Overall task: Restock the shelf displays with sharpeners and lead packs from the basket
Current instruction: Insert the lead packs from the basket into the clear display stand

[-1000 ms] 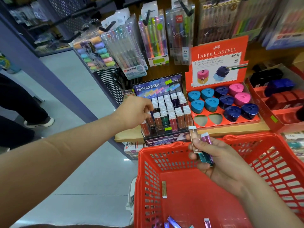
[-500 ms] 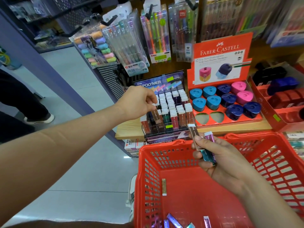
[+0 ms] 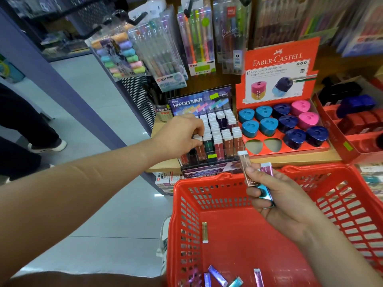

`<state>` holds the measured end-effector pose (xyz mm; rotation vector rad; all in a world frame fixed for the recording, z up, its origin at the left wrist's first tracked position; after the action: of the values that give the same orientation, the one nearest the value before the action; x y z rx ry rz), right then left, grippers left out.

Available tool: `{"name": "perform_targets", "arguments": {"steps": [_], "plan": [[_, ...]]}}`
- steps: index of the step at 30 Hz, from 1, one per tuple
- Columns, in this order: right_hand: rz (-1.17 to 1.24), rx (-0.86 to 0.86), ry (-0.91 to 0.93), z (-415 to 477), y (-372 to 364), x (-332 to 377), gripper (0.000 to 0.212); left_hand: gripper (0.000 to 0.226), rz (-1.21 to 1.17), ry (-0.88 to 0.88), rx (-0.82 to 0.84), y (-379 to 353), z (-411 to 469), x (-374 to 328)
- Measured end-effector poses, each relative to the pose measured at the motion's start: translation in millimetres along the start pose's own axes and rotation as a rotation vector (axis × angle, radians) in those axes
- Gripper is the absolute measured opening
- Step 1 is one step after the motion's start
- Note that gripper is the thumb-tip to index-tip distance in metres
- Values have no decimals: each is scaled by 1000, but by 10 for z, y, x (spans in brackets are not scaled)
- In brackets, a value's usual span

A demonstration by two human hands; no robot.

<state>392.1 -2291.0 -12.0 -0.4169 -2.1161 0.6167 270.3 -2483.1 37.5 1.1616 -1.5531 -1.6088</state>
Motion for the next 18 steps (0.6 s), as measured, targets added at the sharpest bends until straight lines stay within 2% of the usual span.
{"name": "perform_targets", "arguments": {"steps": [8,13,15,16,18], "plan": [[11,6,-19,-23,-3,-9,16,21,-120,149,26,-13,-7,40],[-66,-15,49,-40,-32,-10,13,18,-120,137,20,107,3,-18],[-118,-27,74,-41,-43,7,14,9,-284,146,2,241,-16,-122],[-136,-31,79,-45,-50,15,15,7,-430,156,59,280,-40,-194],[-172,-20,96,-49,-77,34,12,13,-687,151,286,281,-112,-379]]}}
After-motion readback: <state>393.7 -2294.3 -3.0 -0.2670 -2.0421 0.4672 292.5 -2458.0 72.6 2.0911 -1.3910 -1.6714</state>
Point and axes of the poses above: each hand's wrist, its own z-axis towards the middle knuckle, its own y-axis out of the back of the hand, x = y × z, the point moved 3 cm from there along z, towards the middle knuckle, and after that the axes turned 4 degrees about x, right-handed, at the moved point
